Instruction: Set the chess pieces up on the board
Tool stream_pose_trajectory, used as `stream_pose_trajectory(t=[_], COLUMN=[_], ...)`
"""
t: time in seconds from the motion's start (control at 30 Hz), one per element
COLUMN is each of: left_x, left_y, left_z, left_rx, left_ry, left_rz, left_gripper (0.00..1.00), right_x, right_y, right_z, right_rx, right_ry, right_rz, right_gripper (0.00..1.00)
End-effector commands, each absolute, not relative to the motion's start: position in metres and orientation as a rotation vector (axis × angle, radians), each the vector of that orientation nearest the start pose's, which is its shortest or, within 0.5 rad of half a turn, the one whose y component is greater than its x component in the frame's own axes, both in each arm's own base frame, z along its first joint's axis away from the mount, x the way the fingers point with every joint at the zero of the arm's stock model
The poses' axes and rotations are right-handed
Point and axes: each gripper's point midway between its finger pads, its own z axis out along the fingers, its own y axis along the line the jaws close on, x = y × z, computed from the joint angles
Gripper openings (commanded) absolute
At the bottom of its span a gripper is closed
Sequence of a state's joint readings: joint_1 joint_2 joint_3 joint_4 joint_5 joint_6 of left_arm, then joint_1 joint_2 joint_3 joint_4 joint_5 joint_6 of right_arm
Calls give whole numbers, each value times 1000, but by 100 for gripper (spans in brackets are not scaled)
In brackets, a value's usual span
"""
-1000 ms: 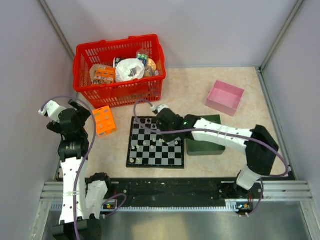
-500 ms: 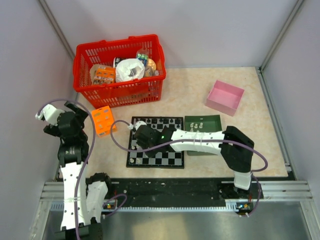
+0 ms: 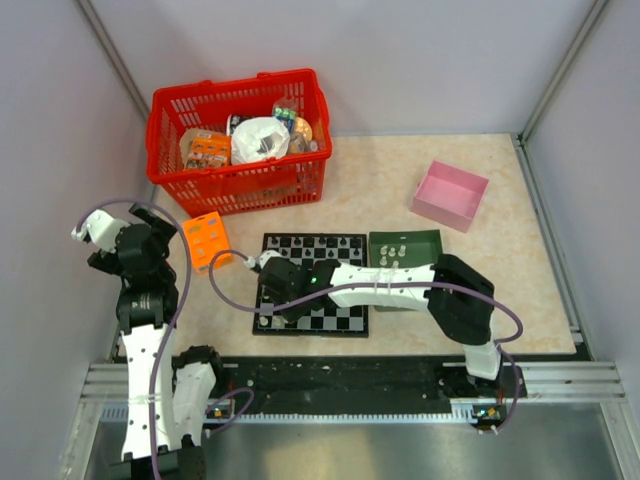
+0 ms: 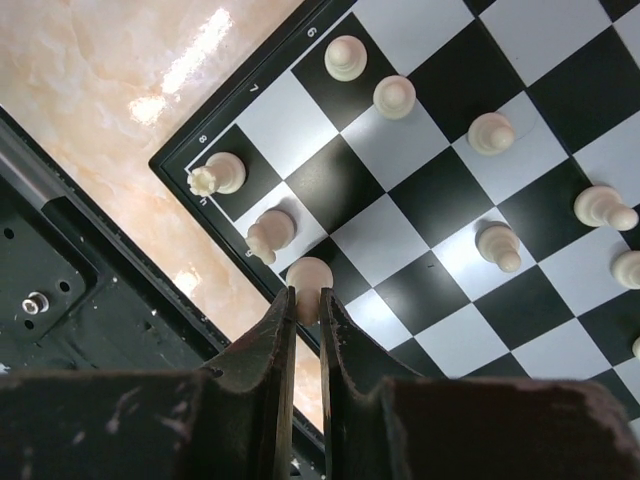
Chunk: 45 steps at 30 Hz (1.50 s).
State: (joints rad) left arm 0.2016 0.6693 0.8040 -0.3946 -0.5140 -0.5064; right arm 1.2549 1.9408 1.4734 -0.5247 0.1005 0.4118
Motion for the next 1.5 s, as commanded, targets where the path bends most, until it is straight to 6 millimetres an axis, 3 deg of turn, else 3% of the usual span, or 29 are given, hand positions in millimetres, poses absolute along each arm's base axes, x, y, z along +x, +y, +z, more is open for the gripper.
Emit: stream_pose_trajectory(t=[0.0, 0.7, 1.13, 1.3, 1.47], left_x=[249, 250, 250, 250, 250], left_y=[123, 122, 122, 122, 121], left_z=[282, 281, 282, 281, 283], left_rx=[-941, -937, -934, -934, -932], left_ry=[1490, 1494, 1497, 1500, 1499], left_rz=[250, 242, 243, 242, 238], left_gripper=[99, 99, 99, 99, 99], right_x=[138, 140, 136, 142, 155], right_y=[458, 451, 456, 457, 452], right_z=[78, 72, 75, 93, 138], right_rx=[-1084, -1086, -1111, -1084, -1009], right_ry=[2405, 2417, 2408, 2365, 2265], right_rz=[537, 477, 524, 535, 580], right_gripper=[8, 8, 23, 28, 44])
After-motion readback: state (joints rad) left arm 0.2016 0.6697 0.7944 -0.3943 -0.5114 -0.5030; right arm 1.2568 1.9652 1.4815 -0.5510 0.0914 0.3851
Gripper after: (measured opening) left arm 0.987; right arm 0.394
